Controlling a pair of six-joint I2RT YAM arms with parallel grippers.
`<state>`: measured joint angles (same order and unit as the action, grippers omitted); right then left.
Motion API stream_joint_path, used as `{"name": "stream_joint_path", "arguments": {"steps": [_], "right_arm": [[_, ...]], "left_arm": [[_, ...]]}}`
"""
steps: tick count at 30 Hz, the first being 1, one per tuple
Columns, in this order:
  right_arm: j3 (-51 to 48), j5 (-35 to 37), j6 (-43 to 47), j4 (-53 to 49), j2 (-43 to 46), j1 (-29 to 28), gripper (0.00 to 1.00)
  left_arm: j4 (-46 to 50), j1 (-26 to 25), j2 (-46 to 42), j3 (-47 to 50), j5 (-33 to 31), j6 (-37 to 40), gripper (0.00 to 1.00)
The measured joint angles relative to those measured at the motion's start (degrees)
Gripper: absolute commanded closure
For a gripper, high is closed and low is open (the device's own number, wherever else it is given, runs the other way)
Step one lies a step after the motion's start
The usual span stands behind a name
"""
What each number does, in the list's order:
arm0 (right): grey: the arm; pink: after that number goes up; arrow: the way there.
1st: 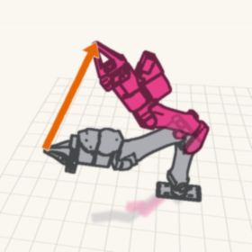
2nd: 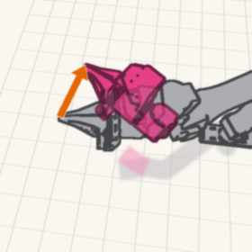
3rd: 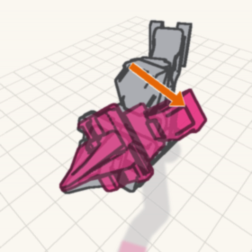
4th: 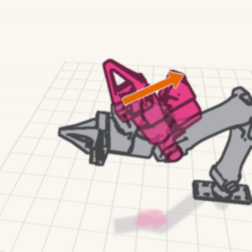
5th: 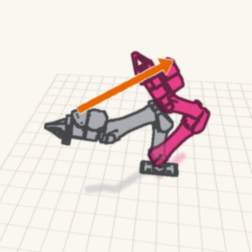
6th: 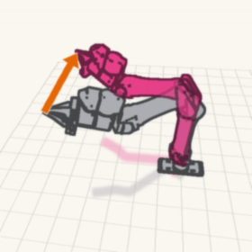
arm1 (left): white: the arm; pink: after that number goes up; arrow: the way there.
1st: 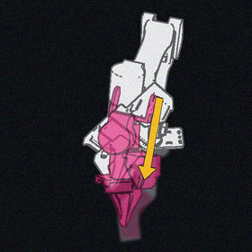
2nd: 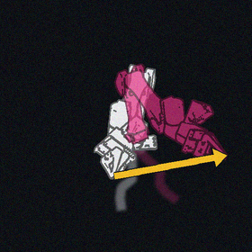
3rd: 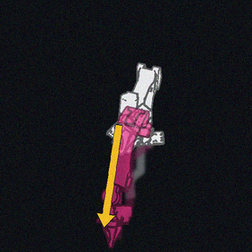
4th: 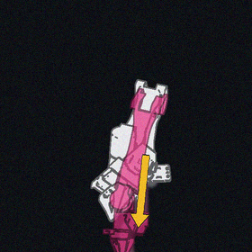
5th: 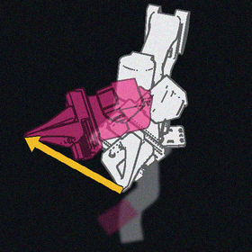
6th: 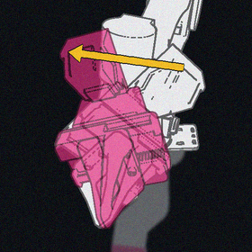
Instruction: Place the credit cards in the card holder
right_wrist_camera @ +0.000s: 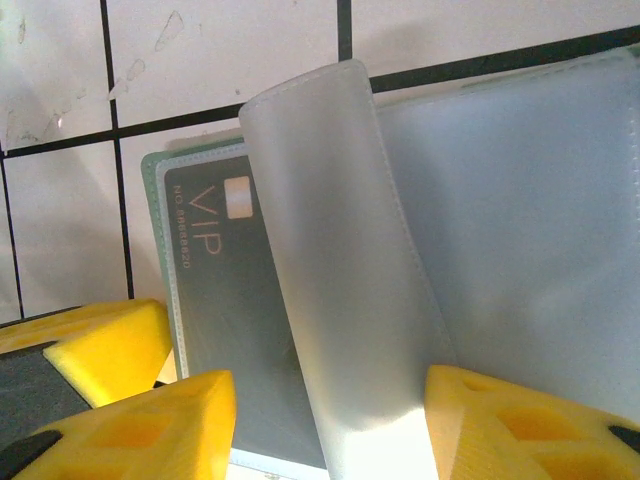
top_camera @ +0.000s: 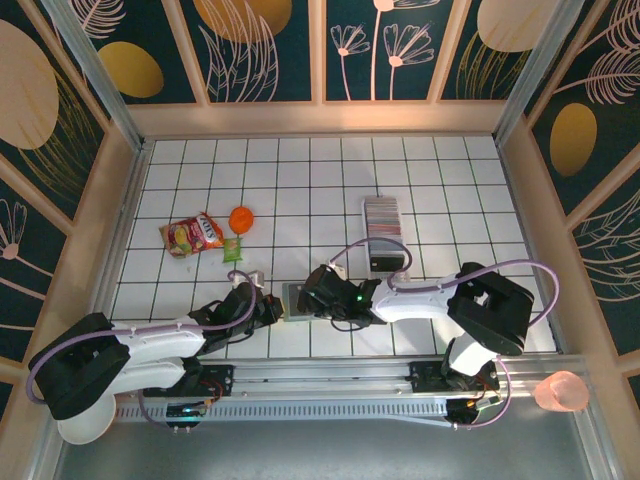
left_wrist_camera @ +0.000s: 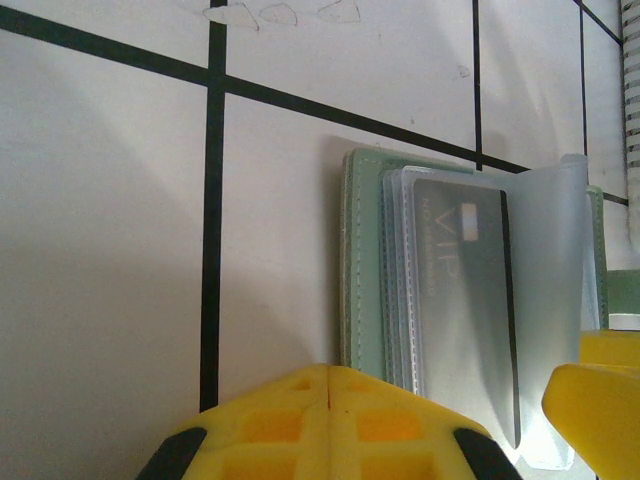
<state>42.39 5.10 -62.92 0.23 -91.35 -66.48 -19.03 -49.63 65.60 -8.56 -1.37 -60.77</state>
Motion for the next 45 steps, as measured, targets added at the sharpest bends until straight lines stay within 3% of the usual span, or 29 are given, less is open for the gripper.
{"name": "stream_joint_path", "arguments": {"steps": [27, 39, 42, 45], "right_arm": [[0.31, -3.87, 2.58, 14.03, 1.11, -0.76, 0.48], [2.62, 1.60, 18.53, 9.46, 19.76, 0.22, 0.49], [4.13, 5.44, 23.93, 3.58, 25.03, 2.86, 0.55], [3.89, 4.20, 25.07, -1.73, 29.31, 10.43, 0.54]], "left_arm": [[0.81, -0.20, -0.55, 0.02, -0.72, -0.22, 1.00], [4.72, -0.22, -6.58, 0.22, -4.76, -0.87, 1.00], [6.08, -0.20, -9.66, 0.22, -6.43, -1.05, 1.00], [7.08, -0.20, -12.44, 0.22, -7.54, -1.03, 1.00]]}}
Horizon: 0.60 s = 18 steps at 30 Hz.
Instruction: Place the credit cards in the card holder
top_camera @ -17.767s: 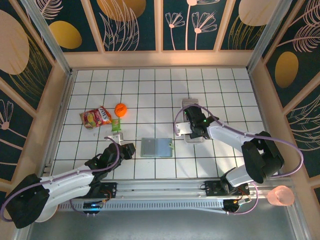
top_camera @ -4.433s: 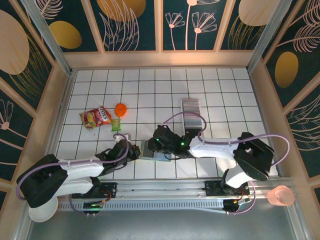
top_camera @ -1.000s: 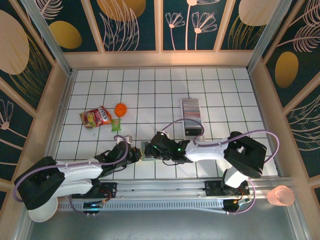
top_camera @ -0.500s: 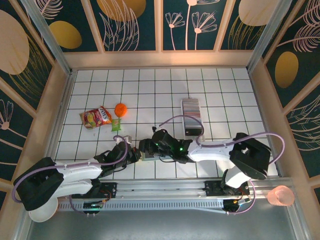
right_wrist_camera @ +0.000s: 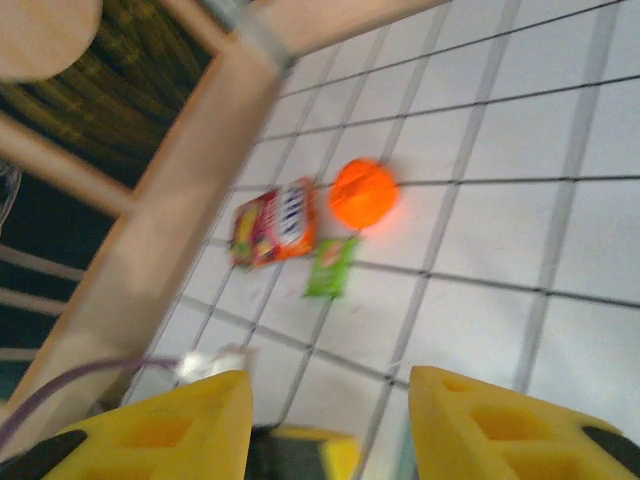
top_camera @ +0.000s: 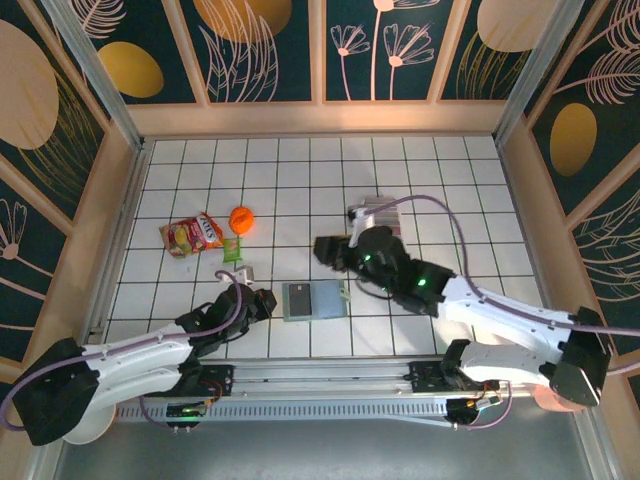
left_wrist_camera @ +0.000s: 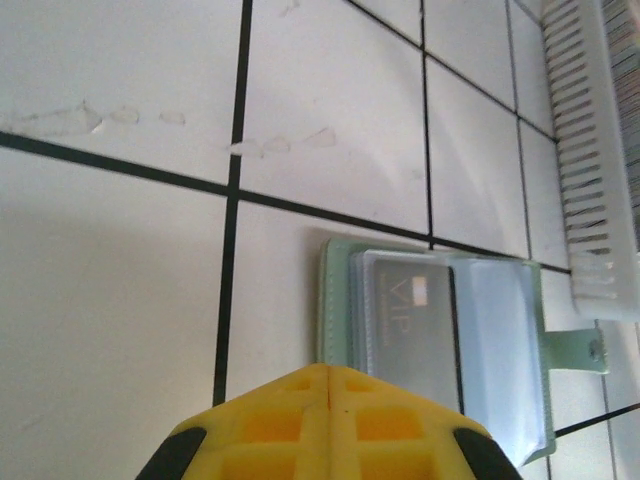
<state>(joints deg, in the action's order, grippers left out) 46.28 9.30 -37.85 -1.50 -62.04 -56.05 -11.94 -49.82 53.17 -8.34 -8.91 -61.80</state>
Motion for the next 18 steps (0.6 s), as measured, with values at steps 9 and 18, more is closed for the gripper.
{"name": "stream_joint_path", "arguments": {"steps": [9, 18], "right_arm": [[-6.80, -3.87, -11.23, -7.39, -3.74, -7.45, 0.49], [-7.85, -4.66, -18.73, -7.93, -14.12, -11.21, 0.46]], "left_arm": [[0.61, -0.02, 0.37, 0.00, 1.07, 0.02, 0.95], [0.39, -0.02, 5.03, -0.13, 2.45, 0.20, 0.87]]}}
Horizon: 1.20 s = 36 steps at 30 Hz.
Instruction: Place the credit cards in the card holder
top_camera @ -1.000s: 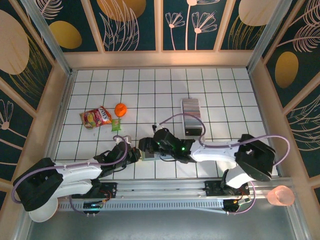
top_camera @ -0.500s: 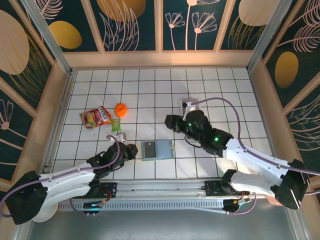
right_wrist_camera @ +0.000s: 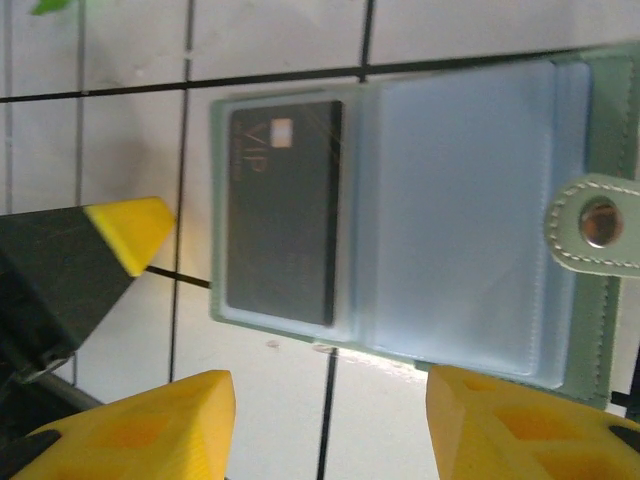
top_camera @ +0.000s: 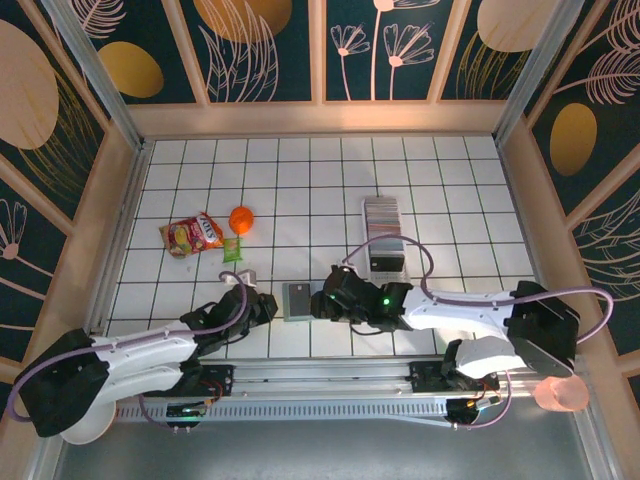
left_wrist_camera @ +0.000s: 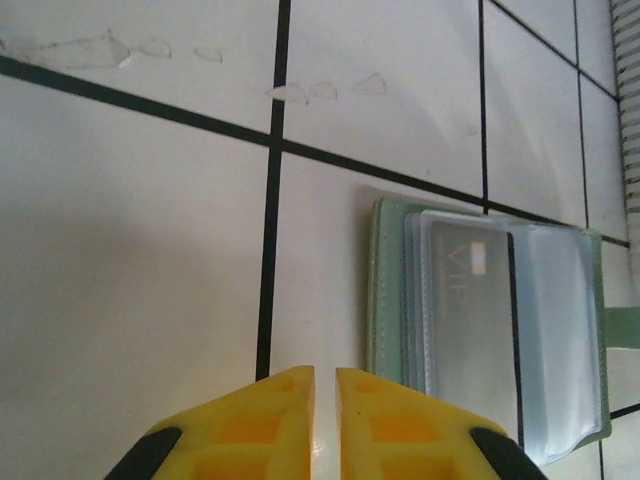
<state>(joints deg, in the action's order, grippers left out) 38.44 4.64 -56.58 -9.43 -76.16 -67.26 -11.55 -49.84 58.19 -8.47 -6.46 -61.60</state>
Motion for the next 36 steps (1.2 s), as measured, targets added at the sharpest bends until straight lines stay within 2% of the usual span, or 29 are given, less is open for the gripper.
{"name": "stream_joint_path", "arguments": {"steps": [8, 18, 36], "right_arm": [[-0.20, 0.02, -0.92, 0.37, -5.62, 0.63, 0.45], [0.15, 0.46, -1.03, 0.66, -8.39, 1.18, 0.44], [3.32, -1.33, -1.01, 9.70, -13.46, 1.16, 0.43]], "left_arm": [[-1.42, 0.02, 1.22, 0.00, 0.92, 0.00, 0.90], [-2.86, 0.00, 2.40, 0.00, 2.05, 0.02, 0.91], [-4.94, 0.00, 3.80, 0.04, 2.95, 0.00, 0.93]]}}
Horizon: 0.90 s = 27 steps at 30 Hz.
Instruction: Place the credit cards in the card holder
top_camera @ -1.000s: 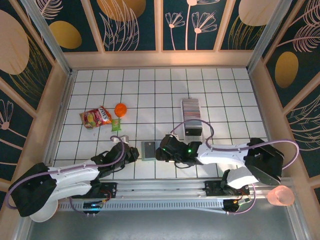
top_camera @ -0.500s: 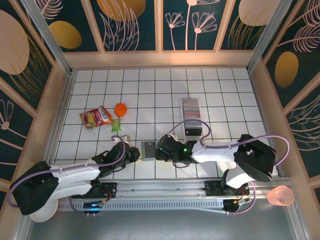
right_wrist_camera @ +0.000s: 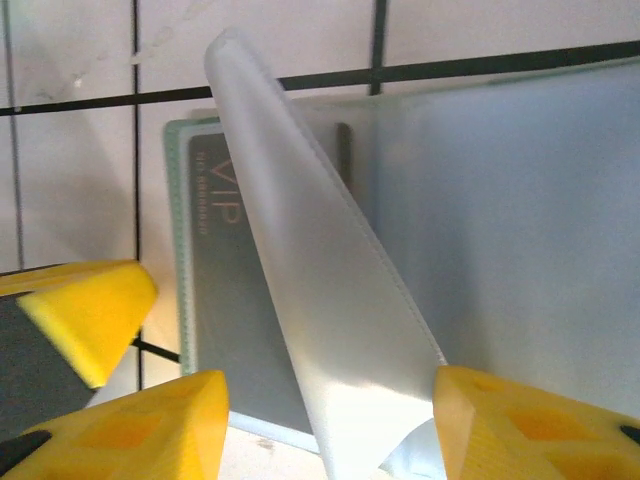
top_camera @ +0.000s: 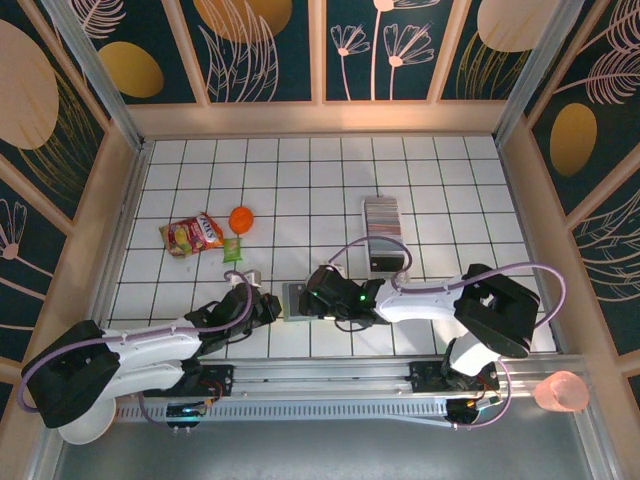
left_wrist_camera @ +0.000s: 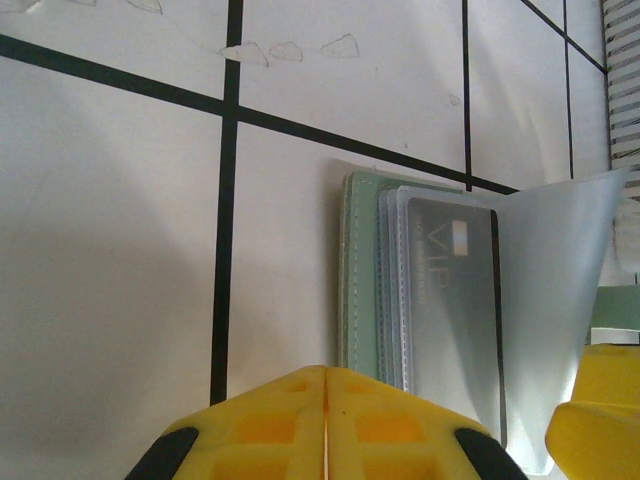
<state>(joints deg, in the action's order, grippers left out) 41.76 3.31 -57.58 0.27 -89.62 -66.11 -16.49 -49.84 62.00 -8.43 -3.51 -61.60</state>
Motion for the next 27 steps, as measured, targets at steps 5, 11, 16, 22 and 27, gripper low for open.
{"name": "stream_joint_path", "arguments": {"steps": [5, 11, 16, 22, 27], "right_arm": [[0.00, -1.40, -0.15, 3.85, -0.59, -0.37, 0.43], [0.00, -3.39, -1.36, 8.48, -1.75, -0.66, 0.44], [0.00, -4.72, -1.53, 11.34, -2.82, -0.81, 0.44], [0.00, -6.49, -1.49, 14.78, -4.20, -1.05, 0.46], [0.07, -9.03, -0.79, 20.70, -4.33, -1.01, 0.47]], "left_arm": [[0.11, 0.00, -0.35, 0.04, -0.22, -0.02, 0.93], [2.97, 0.00, -5.60, 0.04, -3.32, -0.48, 0.93], [7.50, 0.02, -13.42, 0.24, -7.54, -2.14, 0.93], [13.31, 0.02, -20.04, 0.31, -10.88, -4.50, 0.92], [16.09, 0.02, -23.96, 0.31, -11.54, -6.62, 0.91]]}}
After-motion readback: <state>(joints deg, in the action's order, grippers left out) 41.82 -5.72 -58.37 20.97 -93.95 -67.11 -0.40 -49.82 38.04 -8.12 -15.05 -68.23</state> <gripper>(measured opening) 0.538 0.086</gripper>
